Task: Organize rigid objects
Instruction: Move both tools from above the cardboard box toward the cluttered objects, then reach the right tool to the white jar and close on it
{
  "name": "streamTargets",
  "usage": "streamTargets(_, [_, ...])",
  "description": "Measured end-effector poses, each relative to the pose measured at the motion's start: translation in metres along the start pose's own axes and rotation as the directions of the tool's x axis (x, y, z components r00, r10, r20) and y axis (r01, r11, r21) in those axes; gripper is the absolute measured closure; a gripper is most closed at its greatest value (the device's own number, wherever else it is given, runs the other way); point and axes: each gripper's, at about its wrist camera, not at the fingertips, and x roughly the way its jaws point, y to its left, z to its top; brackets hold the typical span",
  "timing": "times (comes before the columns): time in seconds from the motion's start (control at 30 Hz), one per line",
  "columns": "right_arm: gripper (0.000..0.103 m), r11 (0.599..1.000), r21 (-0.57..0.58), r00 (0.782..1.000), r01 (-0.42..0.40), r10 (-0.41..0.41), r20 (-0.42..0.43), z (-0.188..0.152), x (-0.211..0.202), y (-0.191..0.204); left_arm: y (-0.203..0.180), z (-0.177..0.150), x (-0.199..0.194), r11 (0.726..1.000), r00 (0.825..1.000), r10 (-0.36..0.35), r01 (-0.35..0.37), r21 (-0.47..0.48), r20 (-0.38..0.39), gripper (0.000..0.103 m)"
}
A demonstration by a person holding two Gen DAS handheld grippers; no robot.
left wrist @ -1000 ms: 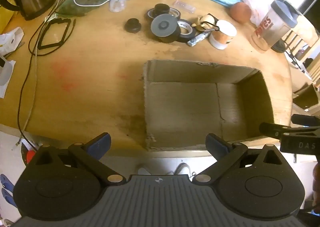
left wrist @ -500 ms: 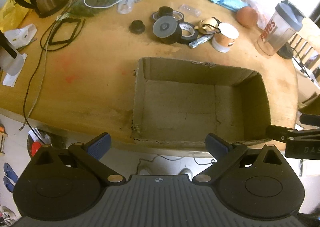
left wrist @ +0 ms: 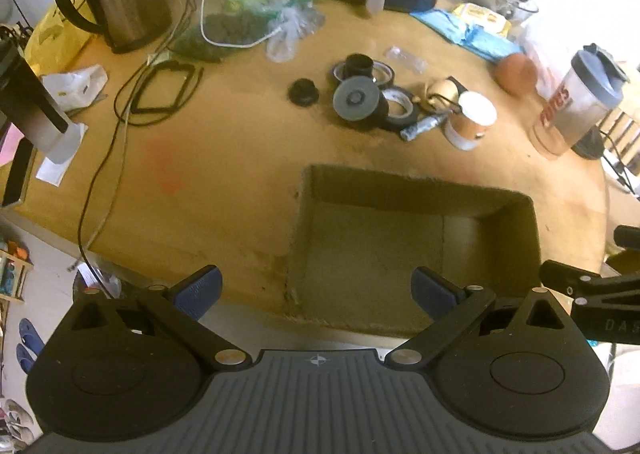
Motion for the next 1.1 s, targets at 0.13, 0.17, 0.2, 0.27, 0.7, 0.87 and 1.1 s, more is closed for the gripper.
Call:
streamTargets(0.13, [0.000,1.000,-0.001,1.000,0.000,0.000,0.011,0.004,0.001,0.002,0.002,0.005,-0.001,1.000,1.000,0.006,-0.006,-0.001,0.012,0.000])
streamTargets(0.17, [0.000,1.000,-0.002,1.000,0.000,0.000,0.011,0.004,0.002,0.003,0.003,0.006,0.000,1.000,1.000,0.003,-0.003,0.001,0.014,0.000])
streamTargets(0.2, [0.000,1.000,-0.002,1.000,0.002,-0.002,0.013,0.004,0.003,0.004,0.004,0.006,0.001,1.000,1.000,0.000,0.000,0.003,0.015,0.000])
streamTargets(0.27, [0.000,1.000,0.005,1.000,0.006,-0.006,0.012,0.004,0.006,0.003,0.006,0.008,0.002,1.000,1.000,-0.009,0.009,0.014,0.016,0.000])
streamTargets(0.7, [0.000,0.980,0.195,0.999,-0.028,0.031,-0.012,0.008,0.023,-0.013,0.022,0.021,0.016,0.991,0.994,-0.103,0.098,0.091,0.047,0.000])
streamTargets(0.87, [0.000,0.966,0.257,0.999,-0.031,0.028,0.018,0.015,0.024,-0.019,0.028,0.027,0.022,0.986,0.989,-0.117,0.105,0.133,0.086,0.000])
streamTargets(1.1, [0.000,0.963,0.269,0.998,-0.020,0.005,0.059,0.025,0.030,-0.026,0.038,0.034,0.033,0.973,0.984,-0.164,0.150,0.173,0.070,0.000])
